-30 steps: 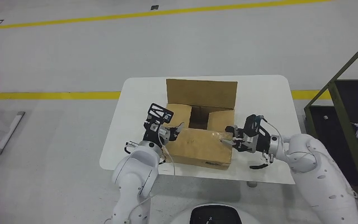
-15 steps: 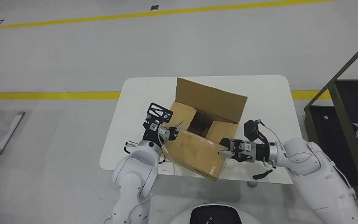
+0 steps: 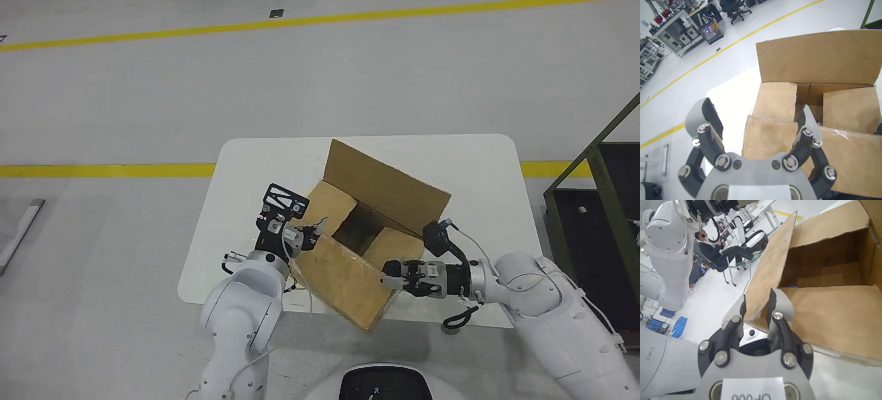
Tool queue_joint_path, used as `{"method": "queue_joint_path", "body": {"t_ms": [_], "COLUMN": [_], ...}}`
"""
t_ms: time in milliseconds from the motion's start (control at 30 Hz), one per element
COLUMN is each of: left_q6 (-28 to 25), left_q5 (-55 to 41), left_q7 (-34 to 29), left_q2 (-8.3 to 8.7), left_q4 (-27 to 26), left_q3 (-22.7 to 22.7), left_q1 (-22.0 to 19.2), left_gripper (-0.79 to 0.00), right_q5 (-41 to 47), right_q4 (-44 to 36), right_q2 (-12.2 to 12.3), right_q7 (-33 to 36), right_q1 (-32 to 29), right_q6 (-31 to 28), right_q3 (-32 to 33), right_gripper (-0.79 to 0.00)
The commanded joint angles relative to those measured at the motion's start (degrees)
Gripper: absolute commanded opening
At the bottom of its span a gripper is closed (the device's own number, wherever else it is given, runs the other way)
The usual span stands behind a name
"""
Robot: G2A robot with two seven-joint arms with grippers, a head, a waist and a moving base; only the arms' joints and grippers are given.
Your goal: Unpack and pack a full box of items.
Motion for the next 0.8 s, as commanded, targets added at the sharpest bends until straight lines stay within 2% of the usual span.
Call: {"method": "queue_joint_path", "body": {"t_ms": [0,167,300,467,567,767], "left_q6": [0.0,0.0,0.0,0.0,0.0,0.2], "left_q5": [0.0,0.0,0.0,0.0,0.0,-0.1], "left_q7": [0.0,0.0,0.0,0.0,0.0,0.5], "left_q2": [0.00,0.00,0.00,0.00,0.00,0.03], "left_q4": [0.0,0.0,0.0,0.0,0.0,0.1], "left_q3": [0.0,0.0,0.0,0.0,0.0,0.0], "left_q1": [0.0,0.0,0.0,0.0,0.0,0.2], "left_gripper": [0.000,0.000,0.000,0.000,0.000,0.000], "right_q5": [-0.4,-1.4,-5.0,-18.9,-31.0,-48.3], "right_q4": [-0.1,-0.6,-2.5,-7.3,-11.2,-17.8], "right_q2": [0.1,0.5,1.0,2.0,2.7,3.3], "right_q7": [-0.2,-1.6,-4.6,-9.2,-10.8,-22.0], "right_q1": [0.3,0.8,1.1,1.8,2.2,0.6], "right_q6": [0.3,0.5,0.1,0.1,-0.3,-4.1], "right_q3": [-0.5,-0.9,1.4,7.1,9.7,11.9], "right_gripper": [-0.785,-0.785,-0.785,-0.785,-0.785,-0.785]}}
